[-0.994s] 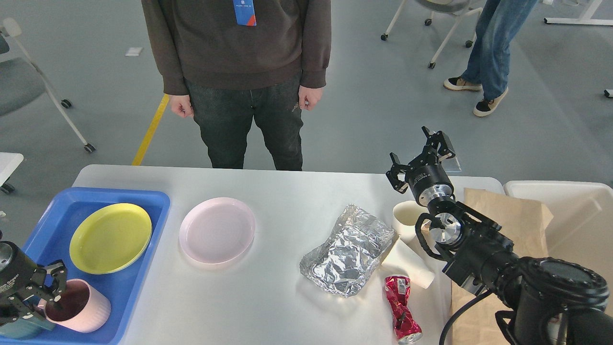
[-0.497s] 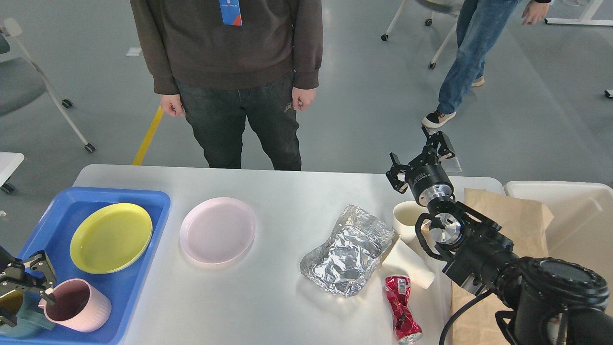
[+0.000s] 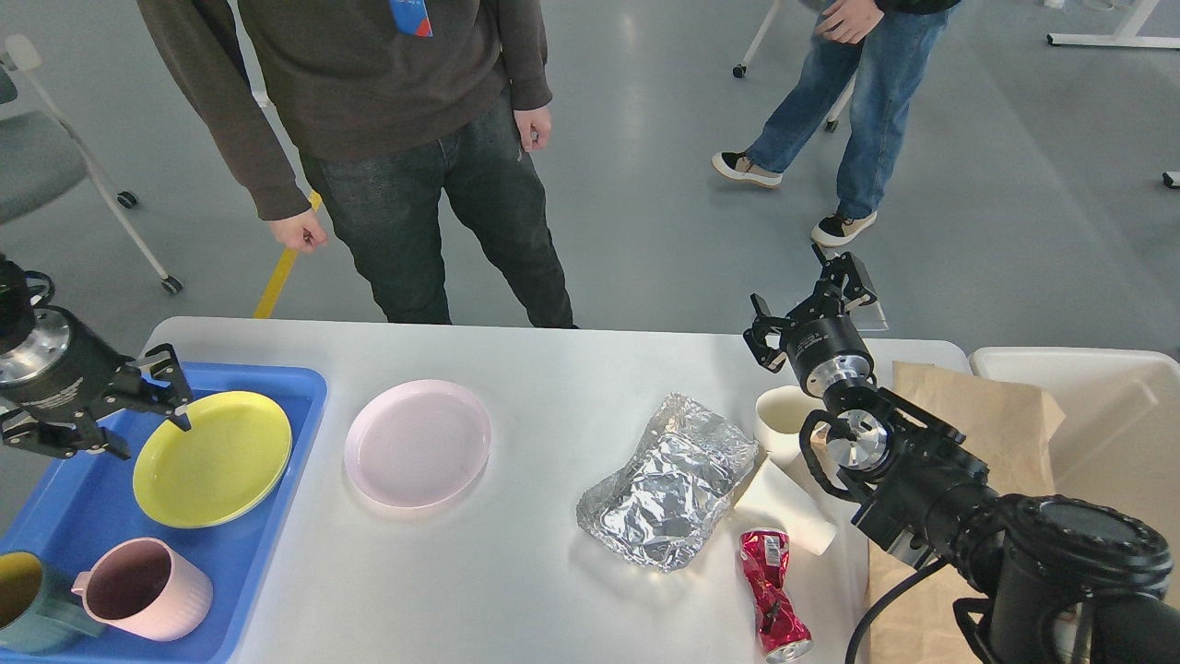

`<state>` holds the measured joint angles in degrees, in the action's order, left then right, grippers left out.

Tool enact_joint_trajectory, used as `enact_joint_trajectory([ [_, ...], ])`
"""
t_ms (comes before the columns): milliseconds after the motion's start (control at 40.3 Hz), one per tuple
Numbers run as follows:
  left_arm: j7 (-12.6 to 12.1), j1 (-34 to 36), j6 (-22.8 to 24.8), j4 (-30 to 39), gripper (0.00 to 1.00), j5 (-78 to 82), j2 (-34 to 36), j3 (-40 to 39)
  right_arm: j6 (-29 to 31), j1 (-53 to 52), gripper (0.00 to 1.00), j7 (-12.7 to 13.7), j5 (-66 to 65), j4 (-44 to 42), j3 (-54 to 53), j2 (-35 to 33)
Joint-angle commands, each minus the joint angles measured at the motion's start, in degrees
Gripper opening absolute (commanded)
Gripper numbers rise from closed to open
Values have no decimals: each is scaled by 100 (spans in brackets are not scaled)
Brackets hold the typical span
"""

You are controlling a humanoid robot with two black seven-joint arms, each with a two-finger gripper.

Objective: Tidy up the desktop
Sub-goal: 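Raise the left gripper and move it toward the pink plate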

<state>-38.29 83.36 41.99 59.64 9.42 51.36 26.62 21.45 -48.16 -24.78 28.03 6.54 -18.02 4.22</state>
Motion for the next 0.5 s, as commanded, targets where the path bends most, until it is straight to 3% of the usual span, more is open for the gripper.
enact_joint_trajectory([
  [0,93,-239,-1261,-31,58,306,-714,1,0,0,100,0,0,6,0,0],
  [124,217,-627,-1659,-49,57,341,-1093,-8,0,0,100,0,0,-3,0,0],
  [298,225,-953,-1703,-84,57,245,-1348,-157,0,0,100,0,0,6,0,0],
  [472,305,-1383,-1896,-127,57,262,-1515,-790,0,0,100,0,0,6,0,0],
])
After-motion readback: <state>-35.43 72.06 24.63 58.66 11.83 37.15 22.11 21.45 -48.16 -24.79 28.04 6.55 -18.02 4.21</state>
